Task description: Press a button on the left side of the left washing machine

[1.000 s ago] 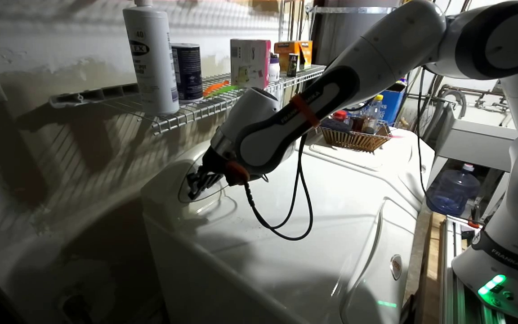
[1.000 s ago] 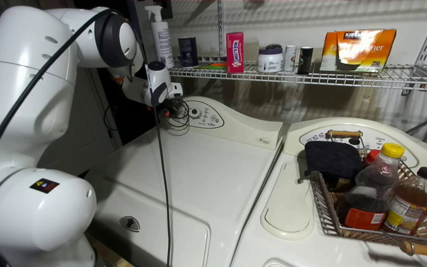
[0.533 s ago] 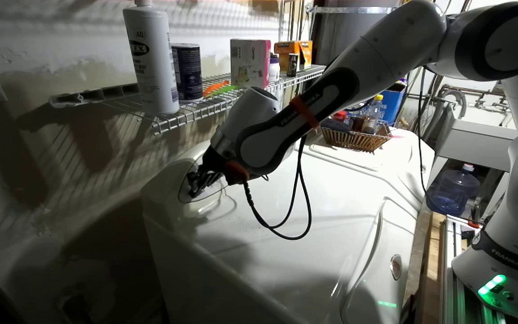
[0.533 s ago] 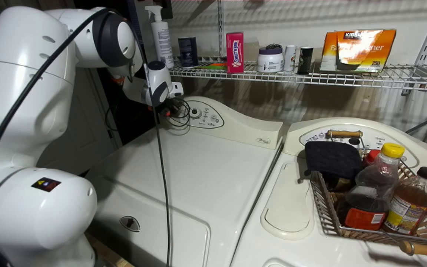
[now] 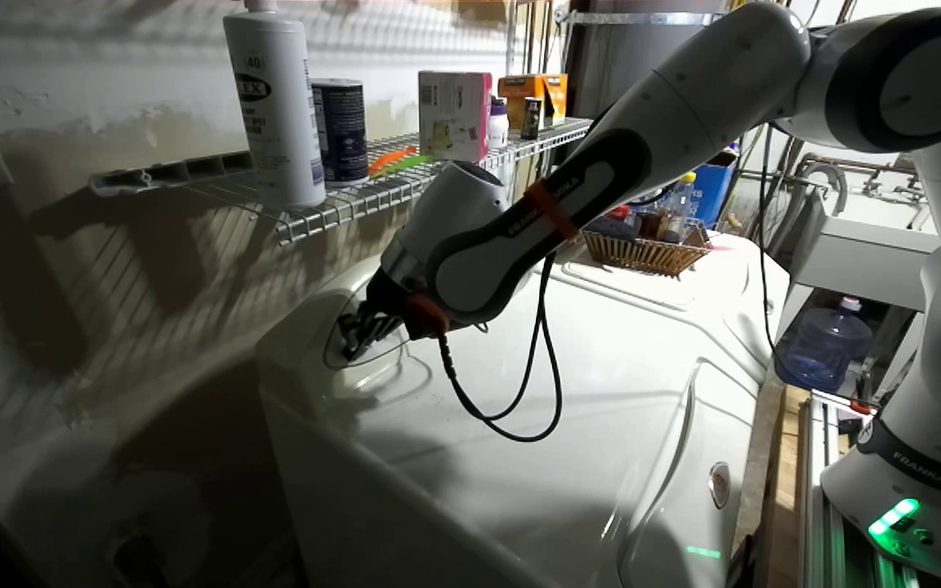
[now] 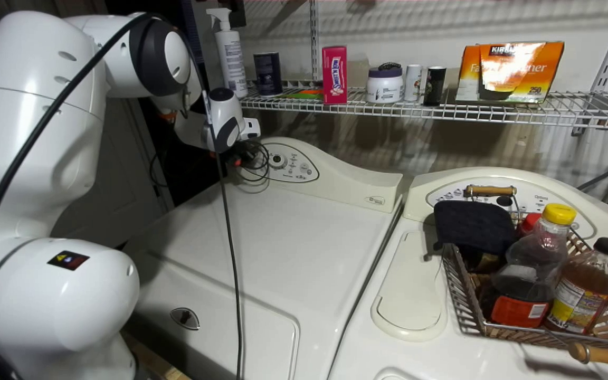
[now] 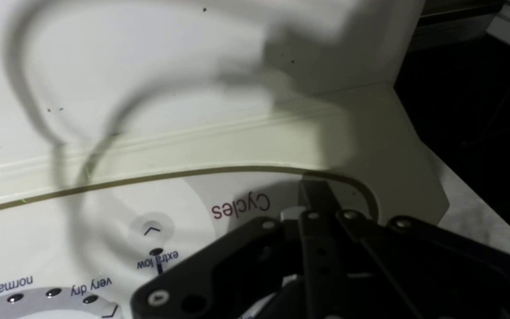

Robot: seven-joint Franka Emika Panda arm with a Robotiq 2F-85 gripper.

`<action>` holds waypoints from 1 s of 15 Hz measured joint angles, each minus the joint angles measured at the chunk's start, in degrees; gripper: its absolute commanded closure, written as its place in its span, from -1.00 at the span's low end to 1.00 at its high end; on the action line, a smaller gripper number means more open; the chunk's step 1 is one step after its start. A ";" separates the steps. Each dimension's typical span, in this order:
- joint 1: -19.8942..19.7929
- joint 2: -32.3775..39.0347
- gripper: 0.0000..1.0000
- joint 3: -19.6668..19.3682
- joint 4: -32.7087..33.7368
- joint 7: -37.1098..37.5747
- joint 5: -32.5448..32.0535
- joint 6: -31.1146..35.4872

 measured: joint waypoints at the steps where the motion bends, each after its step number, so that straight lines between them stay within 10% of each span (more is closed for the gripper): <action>1: 0.53 0.01 1.00 -0.57 0.03 0.66 -0.12 0.01; 15: 8.35 0.77 1.00 -9.49 3.73 8.68 -7.95 -6.89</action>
